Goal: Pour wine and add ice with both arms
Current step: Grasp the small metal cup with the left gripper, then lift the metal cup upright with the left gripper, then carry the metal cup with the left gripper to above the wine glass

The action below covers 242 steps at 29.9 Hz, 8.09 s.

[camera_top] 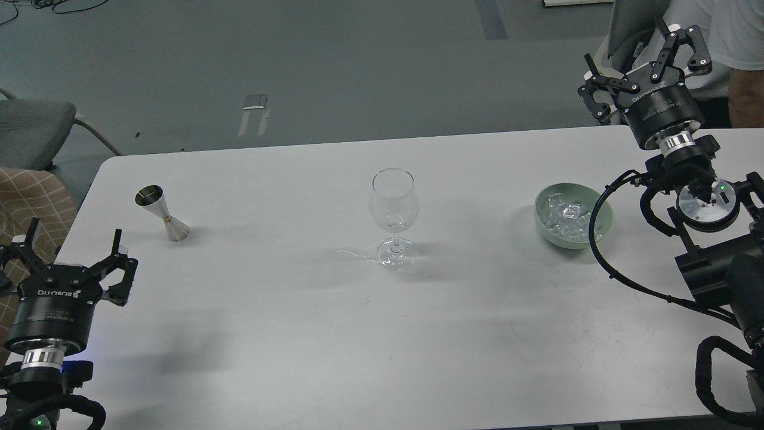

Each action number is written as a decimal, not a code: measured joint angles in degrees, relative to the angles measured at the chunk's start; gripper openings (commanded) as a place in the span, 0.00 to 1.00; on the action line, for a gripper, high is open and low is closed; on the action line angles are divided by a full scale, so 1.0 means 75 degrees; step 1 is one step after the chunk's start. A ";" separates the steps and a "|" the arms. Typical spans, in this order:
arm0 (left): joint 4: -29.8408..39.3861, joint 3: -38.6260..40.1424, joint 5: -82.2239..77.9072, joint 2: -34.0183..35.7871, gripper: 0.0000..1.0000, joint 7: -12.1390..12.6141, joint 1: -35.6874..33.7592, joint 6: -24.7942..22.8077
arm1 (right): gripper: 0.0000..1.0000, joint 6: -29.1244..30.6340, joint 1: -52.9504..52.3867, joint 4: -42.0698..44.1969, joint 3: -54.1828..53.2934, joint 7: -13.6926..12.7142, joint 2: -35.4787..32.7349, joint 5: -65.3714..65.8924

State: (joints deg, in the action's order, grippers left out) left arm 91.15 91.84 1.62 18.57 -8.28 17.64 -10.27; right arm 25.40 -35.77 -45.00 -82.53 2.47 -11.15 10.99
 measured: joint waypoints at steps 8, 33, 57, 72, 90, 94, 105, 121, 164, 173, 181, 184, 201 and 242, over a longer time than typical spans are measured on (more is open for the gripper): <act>0.0040 -0.0031 0.0017 -0.0804 0.91 0.0757 -0.0629 0.1973 | 1.00 -0.0017 0.0013 0.0000 -0.0001 0.0000 -0.0026 0.0000; -0.2064 0.0083 0.0111 -0.1356 0.87 0.1010 -0.3187 0.4452 | 1.00 -0.0038 0.0239 -0.0011 -0.0002 -0.0002 -0.0177 0.0021; -0.3474 -0.0010 0.0095 -0.1318 0.78 0.0937 -0.4046 0.3937 | 1.00 -0.0207 0.0396 0.0059 0.0000 0.0008 -0.0233 0.0042; -0.4573 0.0022 0.0100 -0.1307 0.75 0.0924 -0.4626 0.3378 | 1.00 -0.0515 0.0377 0.0064 -0.0012 0.0081 -0.0302 0.0047; -0.5526 0.0059 0.0109 -0.1350 0.68 0.0916 -0.5273 0.3079 | 1.00 -0.0597 0.0363 0.0083 -0.0012 0.0105 -0.0319 0.0047; -0.5585 0.0050 0.0106 -0.1360 0.62 0.0913 -0.5340 0.2988 | 1.00 -0.0597 0.0356 0.0083 -0.0012 0.0105 -0.0319 0.0056; -0.6364 0.0055 0.0111 -0.1333 0.62 0.0913 -0.5648 0.2609 | 1.00 -0.0598 0.0299 0.0083 -0.0006 0.0104 -0.0330 0.0058; -0.7034 0.0043 0.0112 -0.1342 0.55 0.0904 -0.6076 0.2225 | 1.00 -0.0598 0.0235 0.0094 0.0000 0.0092 -0.0341 0.0066; -0.5808 -0.0010 0.0195 -0.1590 0.08 0.0902 -0.6022 0.1699 | 1.00 -0.0598 0.0246 0.0049 0.0011 0.0092 -0.0469 0.0082; -0.4524 -0.0055 0.0170 -0.2087 0.02 0.0909 -0.5964 0.1699 | 1.00 -0.0598 0.0226 0.0011 0.0011 0.0092 -0.0592 0.0081; -0.3702 -0.0072 0.0175 -0.2159 0.02 0.0964 -0.5959 0.1737 | 1.00 -0.0598 0.0281 0.0001 0.0011 0.0092 -0.0688 0.0071; -0.3553 -0.0159 0.0176 -0.2177 0.02 0.0978 -0.5959 0.1756 | 1.00 -0.0598 0.0281 0.0000 0.0011 0.0092 -0.0688 0.0071; -0.1620 -0.1379 0.0091 -0.2216 0.00 0.1023 -0.5118 0.1790 | 1.00 -0.0587 0.0293 0.0000 0.0011 0.0092 -0.0636 0.0070; -0.0970 -0.3074 -0.0773 -0.2476 0.00 0.1161 -0.4245 0.2246 | 1.00 -0.0585 0.0409 0.0000 -0.0013 0.0104 -0.0693 0.0070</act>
State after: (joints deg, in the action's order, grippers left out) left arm 83.87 68.78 -4.18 0.01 0.43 -14.20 6.57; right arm 21.01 -32.70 -45.00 -82.63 3.25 -16.35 11.51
